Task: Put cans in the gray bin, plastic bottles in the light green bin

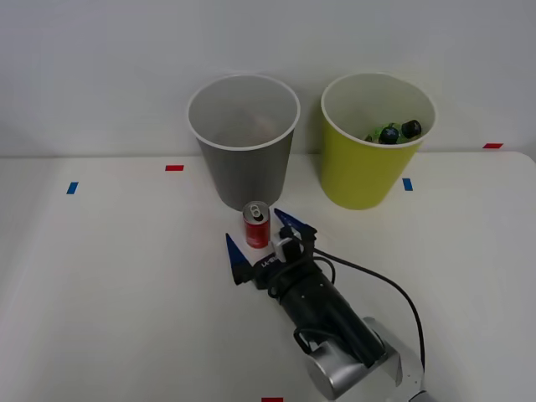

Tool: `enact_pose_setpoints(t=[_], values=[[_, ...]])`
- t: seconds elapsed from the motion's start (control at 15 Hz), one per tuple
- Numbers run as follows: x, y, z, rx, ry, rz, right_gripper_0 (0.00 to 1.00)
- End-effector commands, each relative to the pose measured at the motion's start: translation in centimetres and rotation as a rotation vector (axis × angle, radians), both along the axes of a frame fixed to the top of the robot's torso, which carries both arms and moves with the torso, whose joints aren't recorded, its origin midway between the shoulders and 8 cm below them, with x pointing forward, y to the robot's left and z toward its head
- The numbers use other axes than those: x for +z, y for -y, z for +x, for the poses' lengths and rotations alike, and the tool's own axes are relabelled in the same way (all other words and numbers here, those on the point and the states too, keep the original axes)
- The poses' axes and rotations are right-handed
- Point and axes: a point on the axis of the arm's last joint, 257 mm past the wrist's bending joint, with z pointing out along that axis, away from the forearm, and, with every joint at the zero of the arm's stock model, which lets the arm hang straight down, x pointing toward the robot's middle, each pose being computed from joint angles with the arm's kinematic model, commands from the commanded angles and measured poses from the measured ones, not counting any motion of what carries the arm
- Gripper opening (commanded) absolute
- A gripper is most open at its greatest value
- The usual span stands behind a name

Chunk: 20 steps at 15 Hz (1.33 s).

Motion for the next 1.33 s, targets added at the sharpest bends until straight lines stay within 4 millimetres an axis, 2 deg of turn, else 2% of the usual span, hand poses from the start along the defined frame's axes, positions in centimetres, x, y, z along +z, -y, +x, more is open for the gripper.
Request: enact_pose_setpoints(t=[0.07, 0.33, 0.73, 0.87, 0.93, 1.0, 1.13, 1.33], values=[[0.1, -0.3, 0.7, 0.006, -0.012, -0.020, 1.00], [0.2, -0.3, 1.5, 0.000, -0.033, -0.023, 1.00], [0.5, -0.8, 1.4, 0.003, -0.034, -0.014, 0.98], [0.6, -1.1, 1.4, 0.005, -0.031, -0.015, 0.54], [0.6, -1.2, 1.3, 0.006, -0.033, -0.009, 0.21], [0.6, -1.3, 1.3, 0.005, -0.038, -0.001, 0.05], [0.6, -1.3, 1.3, 0.005, -0.038, 0.000, 0.00], [0.4, -1.1, 1.3, 0.003, -0.045, 0.004, 0.00]])
